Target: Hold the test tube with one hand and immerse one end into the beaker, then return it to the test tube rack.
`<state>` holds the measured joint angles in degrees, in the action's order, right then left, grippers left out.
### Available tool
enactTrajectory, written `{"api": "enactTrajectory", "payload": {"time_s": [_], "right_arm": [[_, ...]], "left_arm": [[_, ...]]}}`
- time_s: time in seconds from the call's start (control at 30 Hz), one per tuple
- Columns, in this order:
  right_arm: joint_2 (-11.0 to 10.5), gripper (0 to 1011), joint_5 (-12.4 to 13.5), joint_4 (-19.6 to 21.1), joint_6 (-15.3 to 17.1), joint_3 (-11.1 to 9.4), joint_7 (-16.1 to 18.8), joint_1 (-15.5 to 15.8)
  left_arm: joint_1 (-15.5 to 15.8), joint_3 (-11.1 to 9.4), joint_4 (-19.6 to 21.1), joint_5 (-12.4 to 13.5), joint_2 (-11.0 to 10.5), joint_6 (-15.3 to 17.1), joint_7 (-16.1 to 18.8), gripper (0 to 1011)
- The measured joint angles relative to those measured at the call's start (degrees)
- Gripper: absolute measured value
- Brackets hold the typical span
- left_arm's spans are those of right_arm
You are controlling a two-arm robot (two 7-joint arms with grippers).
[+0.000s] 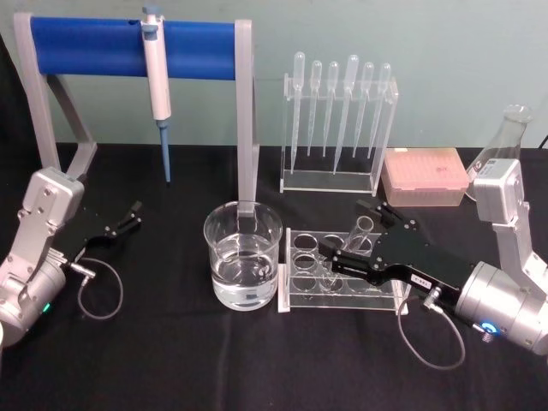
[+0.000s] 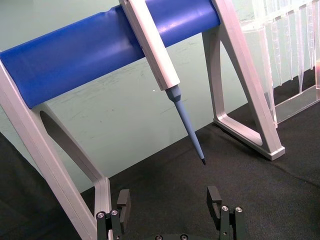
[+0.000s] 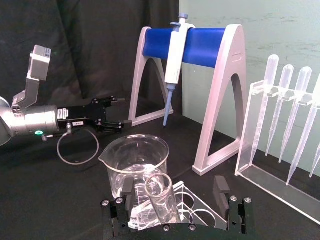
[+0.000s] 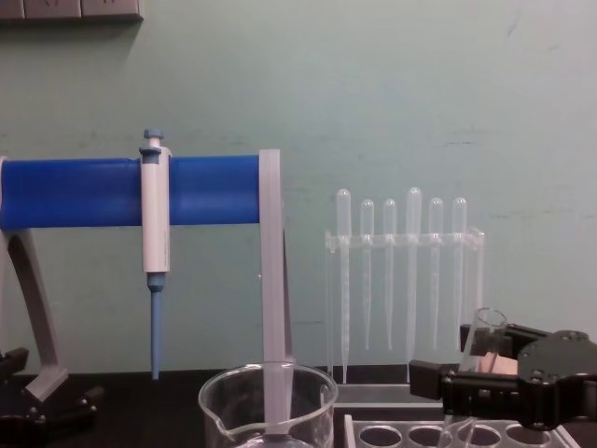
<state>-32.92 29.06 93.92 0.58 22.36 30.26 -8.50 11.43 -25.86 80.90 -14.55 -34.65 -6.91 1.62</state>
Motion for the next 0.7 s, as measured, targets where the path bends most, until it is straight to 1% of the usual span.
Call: {"api": "enactTrajectory", "payload": {"time_s": [0.1, 0.13, 0.2, 0.27, 0.33, 0.4, 0.47, 0.5, 0.53, 0.6, 0.63, 0.67, 0.7], "right_arm": [[0.0, 956, 0.0, 0.0, 0.0, 0.0, 0.0, 0.0], [0.0, 915, 0.0, 0.0, 0.0, 0.0, 0.0, 0.0], [0.0, 883, 0.0, 0.0, 0.0, 0.0, 0.0, 0.0], [0.0, 813, 0.0, 0.0, 0.0, -0.1, 0.0, 0.0], [0.0, 783, 0.0, 0.0, 0.0, -0.1, 0.0, 0.0], [-0.1, 684, 0.0, 0.0, 0.0, -0.1, 0.0, 0.1], [-0.1, 664, 0.0, 0.0, 0.0, -0.1, 0.0, 0.1], [-0.1, 626, 0.0, 0.0, 0.0, -0.1, 0.0, 0.1], [-0.1, 564, 0.0, 0.0, 0.0, -0.1, 0.0, 0.1], [-0.1, 530, 0.0, 0.0, 0.0, -0.1, 0.0, 0.1], [-0.1, 501, 0.0, 0.0, 0.0, -0.1, 0.0, 0.1], [-0.1, 440, 0.0, 0.0, 0.0, -0.1, 0.0, 0.1], [-0.1, 420, 0.0, 0.0, 0.0, -0.1, 0.0, 0.1]], "left_arm": [[0.0, 0.0, 0.0, 0.0, 0.0, 0.0, 0.0, 1000], [0.0, 0.0, 0.0, 0.0, 0.0, 0.0, 0.0, 1000], [0.0, 0.0, 0.0, 0.0, 0.0, 0.0, 0.0, 1000], [0.0, 0.0, 0.0, 0.0, 0.0, 0.0, 0.0, 1000], [0.0, 0.0, 0.0, 0.0, 0.0, 0.0, 0.0, 1000], [0.0, 0.0, 0.0, 0.0, 0.0, 0.0, 0.0, 1000], [0.0, 0.0, 0.0, 0.0, 0.0, 0.0, 0.0, 1000], [0.0, 0.0, 0.0, 0.0, 0.0, 0.0, 0.0, 1000], [0.0, 0.0, 0.0, 0.0, 0.0, 0.0, 0.0, 1000], [0.0, 0.0, 0.0, 0.0, 0.0, 0.0, 0.0, 1000], [0.0, 0.0, 0.0, 0.0, 0.0, 0.0, 0.0, 1000], [0.0, 0.0, 0.0, 0.0, 0.0, 0.0, 0.0, 1000], [0.0, 0.0, 0.0, 0.0, 0.0, 0.0, 0.0, 1000]]}}
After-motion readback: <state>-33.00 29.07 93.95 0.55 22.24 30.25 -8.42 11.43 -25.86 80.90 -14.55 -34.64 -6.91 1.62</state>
